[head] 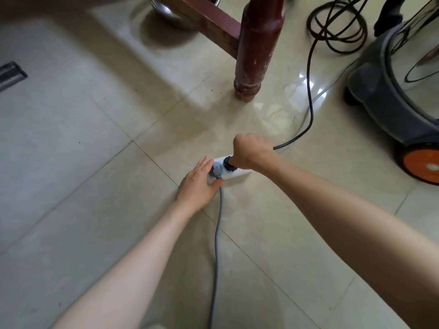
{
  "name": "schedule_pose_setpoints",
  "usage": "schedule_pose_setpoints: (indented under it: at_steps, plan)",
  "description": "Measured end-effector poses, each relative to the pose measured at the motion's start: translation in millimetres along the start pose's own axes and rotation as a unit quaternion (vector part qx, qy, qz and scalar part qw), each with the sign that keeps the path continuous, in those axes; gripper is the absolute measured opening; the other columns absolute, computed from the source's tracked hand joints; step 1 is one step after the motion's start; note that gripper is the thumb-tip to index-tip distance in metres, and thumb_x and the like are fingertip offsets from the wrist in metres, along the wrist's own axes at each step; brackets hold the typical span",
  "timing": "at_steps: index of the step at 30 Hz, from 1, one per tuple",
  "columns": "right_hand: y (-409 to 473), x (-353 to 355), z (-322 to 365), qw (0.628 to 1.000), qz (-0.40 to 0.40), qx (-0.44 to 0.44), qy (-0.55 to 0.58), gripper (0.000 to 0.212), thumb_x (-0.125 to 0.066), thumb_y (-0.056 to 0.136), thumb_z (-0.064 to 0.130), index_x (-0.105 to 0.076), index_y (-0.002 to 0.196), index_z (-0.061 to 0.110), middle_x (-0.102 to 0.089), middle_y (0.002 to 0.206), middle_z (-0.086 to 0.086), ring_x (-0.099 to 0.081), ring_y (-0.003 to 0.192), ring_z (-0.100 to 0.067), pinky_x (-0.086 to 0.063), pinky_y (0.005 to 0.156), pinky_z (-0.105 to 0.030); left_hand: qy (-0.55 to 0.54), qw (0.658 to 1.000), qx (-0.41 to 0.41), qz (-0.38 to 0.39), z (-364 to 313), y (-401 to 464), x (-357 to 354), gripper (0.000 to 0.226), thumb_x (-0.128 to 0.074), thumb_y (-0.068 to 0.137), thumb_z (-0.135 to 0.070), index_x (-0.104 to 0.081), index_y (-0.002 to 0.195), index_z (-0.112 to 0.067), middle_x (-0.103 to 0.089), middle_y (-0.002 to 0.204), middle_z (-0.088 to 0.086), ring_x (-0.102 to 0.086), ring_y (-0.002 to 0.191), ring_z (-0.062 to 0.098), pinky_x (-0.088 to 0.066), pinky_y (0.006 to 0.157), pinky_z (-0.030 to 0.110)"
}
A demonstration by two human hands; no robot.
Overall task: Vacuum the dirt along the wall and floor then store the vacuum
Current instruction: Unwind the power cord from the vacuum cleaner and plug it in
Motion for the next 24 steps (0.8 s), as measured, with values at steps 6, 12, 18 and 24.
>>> schedule_pose_setpoints:
  at_steps: [6,12,18,24]
  plan:
    - [3.2,-2.0,22.7,0.998,-0.002,0.052,-0.041,0.026,-0.061,0.091,0.014,-0.057,0.115,0.005,-0.059,0.116,-0.013,-0.058,0.099,-0.032,-0.037,0.071,-0.031,0.01,1.0,0.003,-0.006,2.9,0.7,-3.1,0.05,-0.058,0.09,-0.03,-0.044,0.135,-0.014,-0.045,0.14,0.006,-0.045,0.126,0.029,-0.039,0.097,0.037]
    - [-0.3,-13.5,18.3,0.995,0.0,0.076,-0.065,0.028,-0.05,0.098,0.018,-0.054,0.121,0.002,-0.057,0.121,-0.017,-0.058,0.108,-0.034,-0.036,0.071,-0.031,0.0,1.0,-0.003,-0.001,-2.2,-0.3,0.0,0.052,-0.059,0.091,-0.028,-0.043,0.139,-0.016,-0.038,0.149,0.001,-0.033,0.138,0.019,-0.031,0.103,0.029]
    - [6.9,-14.0,30.8,0.991,-0.011,0.103,-0.079,0.027,-0.046,0.099,0.013,-0.054,0.123,0.003,-0.056,0.123,-0.017,-0.057,0.112,-0.034,-0.037,0.073,-0.033,-0.001,0.999,-0.01,-0.03,-2.4,1.2,5.2,0.036,-0.062,0.088,-0.03,-0.052,0.12,-0.017,-0.056,0.116,-0.001,-0.054,0.105,0.023,-0.034,0.072,0.022]
    - [0.3,-10.0,35.0,0.99,0.008,0.103,-0.094,0.033,-0.047,0.1,0.018,-0.052,0.128,0.003,-0.054,0.129,-0.017,-0.054,0.118,-0.034,-0.04,0.082,-0.033,0.007,1.0,0.025,-0.002,-7.1,-2.9,9.2,0.034,-0.06,0.089,-0.03,-0.052,0.119,-0.017,-0.059,0.116,0.002,-0.055,0.106,0.028,-0.044,0.083,0.034]
Point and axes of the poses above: each hand's wrist, its own y-axis towards the middle knuckle, its own x-axis out of the back of the hand, z = x × y, the point moved 7 cm from there along y, towards the middle knuckle
